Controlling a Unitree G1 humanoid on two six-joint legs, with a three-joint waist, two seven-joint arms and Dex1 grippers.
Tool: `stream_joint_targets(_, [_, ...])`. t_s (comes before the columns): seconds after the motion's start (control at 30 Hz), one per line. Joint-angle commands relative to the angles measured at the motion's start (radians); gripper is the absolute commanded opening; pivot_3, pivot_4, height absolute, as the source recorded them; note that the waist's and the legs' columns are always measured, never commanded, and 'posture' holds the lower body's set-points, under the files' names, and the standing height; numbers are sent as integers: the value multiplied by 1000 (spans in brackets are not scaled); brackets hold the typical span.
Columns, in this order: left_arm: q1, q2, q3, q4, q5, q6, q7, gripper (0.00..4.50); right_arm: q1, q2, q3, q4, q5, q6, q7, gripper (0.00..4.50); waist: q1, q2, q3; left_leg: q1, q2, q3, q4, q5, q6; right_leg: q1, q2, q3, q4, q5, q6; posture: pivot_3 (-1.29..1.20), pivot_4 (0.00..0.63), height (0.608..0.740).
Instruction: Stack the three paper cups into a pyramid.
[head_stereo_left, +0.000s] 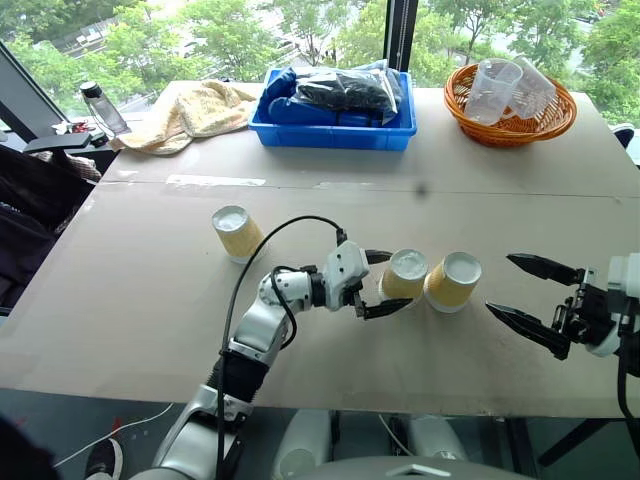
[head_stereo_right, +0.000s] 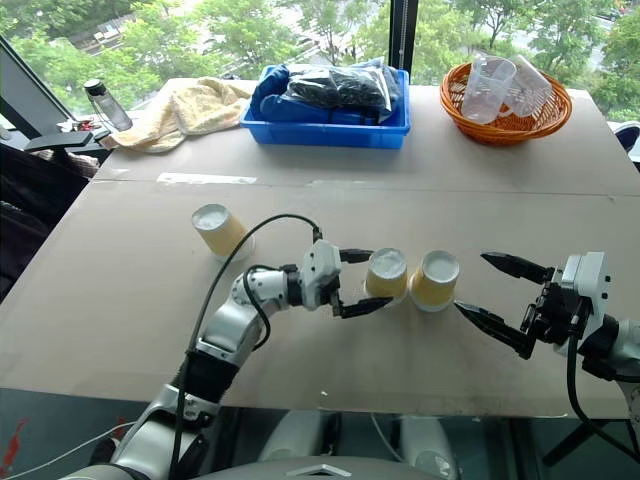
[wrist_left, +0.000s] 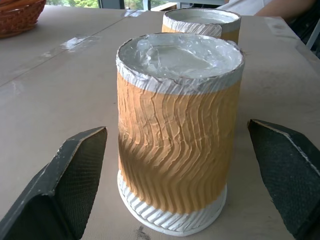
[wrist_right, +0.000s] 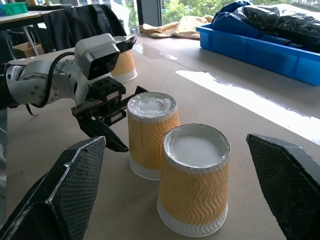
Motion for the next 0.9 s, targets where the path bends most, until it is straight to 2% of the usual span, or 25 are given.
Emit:
stream_joint_targets(0.03, [15, 34, 44, -132, -42, 19, 5, 4434, -7, -12, -24, -32, 17, 0, -4, 4500, -1, 0, 0, 0, 0, 0, 0, 0, 0, 0, 0, 0, 0, 0, 0, 0, 150, 740])
stream_joint_targets(0.13, [30, 75, 95, -278, -111, 82, 16, 4434, -10, -14, -22, -31, 20, 2, -2, 4500, -3, 0, 0, 0, 0, 0, 0, 0, 0, 0, 0, 0, 0, 0, 0, 0, 150, 740])
stream_joint_targets(0.23, [27, 78, 235, -424, -272, 242, 137, 4434, -25, -16, -20, -28, 34, 4, 5, 4500, -1, 0, 0, 0, 1, 0, 0, 0, 0, 0, 0, 0, 0, 0, 0, 0, 150, 740])
stream_joint_targets(0.3, [26, 98, 340, -470, -319, 305, 225, 4434, -40, -15, -13, -30, 42, 7, 11, 4500, -1, 0, 0, 0, 1, 0, 0, 0, 0, 0, 0, 0, 0, 0, 0, 0, 150, 740])
stream_joint_targets(0.57, [117, 220, 667, -604, -308, 438, 522, 4434, -182, 19, 49, -34, 130, 56, -19, 4500, -19, -2, 2, 0, 1, 0, 0, 0, 0, 0, 0, 0, 0, 0, 0, 0, 150, 740])
stream_joint_targets(0.73, [335, 242, 730, -652, -252, 412, 549, 4434, -251, 22, 97, 1, 136, 70, 2, 4500, -19, -4, 4, 0, 0, 0, -1, 2, -3, 0, -1, 0, -1, 0, 0, 0, 150, 740])
stream_joint_targets(0.9, [407, 210, 685, -547, -186, 306, 538, 4434, -298, 21, 122, 41, 116, 66, 22, 4500, 1, -4, 4, 0, 0, -2, -1, 0, 0, 0, -2, -2, -1, 0, 0, 0, 150, 740])
